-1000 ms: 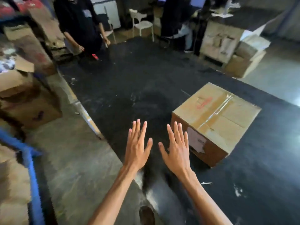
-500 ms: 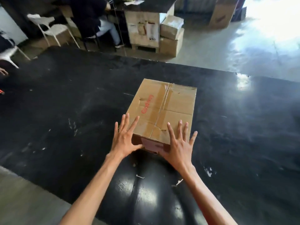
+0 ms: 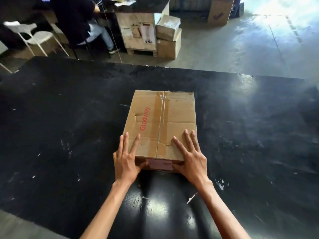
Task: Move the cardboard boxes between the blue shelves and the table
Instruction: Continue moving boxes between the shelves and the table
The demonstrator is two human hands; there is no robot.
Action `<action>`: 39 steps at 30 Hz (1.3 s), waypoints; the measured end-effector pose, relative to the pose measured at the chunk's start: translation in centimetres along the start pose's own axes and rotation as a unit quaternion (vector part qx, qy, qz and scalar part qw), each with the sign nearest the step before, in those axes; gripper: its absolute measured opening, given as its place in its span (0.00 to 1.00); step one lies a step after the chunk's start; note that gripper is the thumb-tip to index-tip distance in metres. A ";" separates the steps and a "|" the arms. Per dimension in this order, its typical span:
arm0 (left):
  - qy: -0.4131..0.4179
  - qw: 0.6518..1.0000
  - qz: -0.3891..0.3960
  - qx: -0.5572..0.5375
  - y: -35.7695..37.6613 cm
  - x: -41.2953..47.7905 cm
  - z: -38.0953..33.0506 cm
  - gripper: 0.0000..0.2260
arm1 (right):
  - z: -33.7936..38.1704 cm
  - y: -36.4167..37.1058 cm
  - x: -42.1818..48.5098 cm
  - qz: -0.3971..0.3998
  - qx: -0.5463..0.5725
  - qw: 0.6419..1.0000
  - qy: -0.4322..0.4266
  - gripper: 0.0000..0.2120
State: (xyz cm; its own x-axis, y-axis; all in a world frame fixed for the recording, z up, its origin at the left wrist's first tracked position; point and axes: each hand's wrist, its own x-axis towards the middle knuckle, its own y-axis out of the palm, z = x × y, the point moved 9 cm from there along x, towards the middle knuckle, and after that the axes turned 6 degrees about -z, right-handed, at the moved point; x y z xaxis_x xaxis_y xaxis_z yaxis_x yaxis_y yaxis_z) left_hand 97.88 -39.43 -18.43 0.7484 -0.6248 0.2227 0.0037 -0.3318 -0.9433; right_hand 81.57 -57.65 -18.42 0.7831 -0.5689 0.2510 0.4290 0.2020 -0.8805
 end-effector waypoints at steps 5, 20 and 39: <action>0.001 0.995 -0.063 -0.073 -1.7 -2.2 1.5 0.47 | -2.2 -1.0 -0.6 -0.070 0.178 0.982 -0.010 0.46; -0.207 0.881 -0.046 -0.422 0.3 -3.3 5.5 0.65 | -7.6 8.0 -4.4 0.065 0.419 0.866 0.267 0.54; -0.220 0.843 -0.148 -0.468 -15.1 -6.2 2.9 0.48 | 4.1 -11.5 0.2 -0.095 0.427 0.893 0.106 0.62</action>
State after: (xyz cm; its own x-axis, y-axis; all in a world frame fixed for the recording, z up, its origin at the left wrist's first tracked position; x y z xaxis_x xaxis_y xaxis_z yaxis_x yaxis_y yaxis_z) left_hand 95.13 -28.47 -6.29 0.9808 -0.1632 0.1067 -0.1384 -0.9681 -0.2087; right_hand 78.68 -56.84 -6.59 0.5957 -0.7774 0.2017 0.8028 0.5688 -0.1789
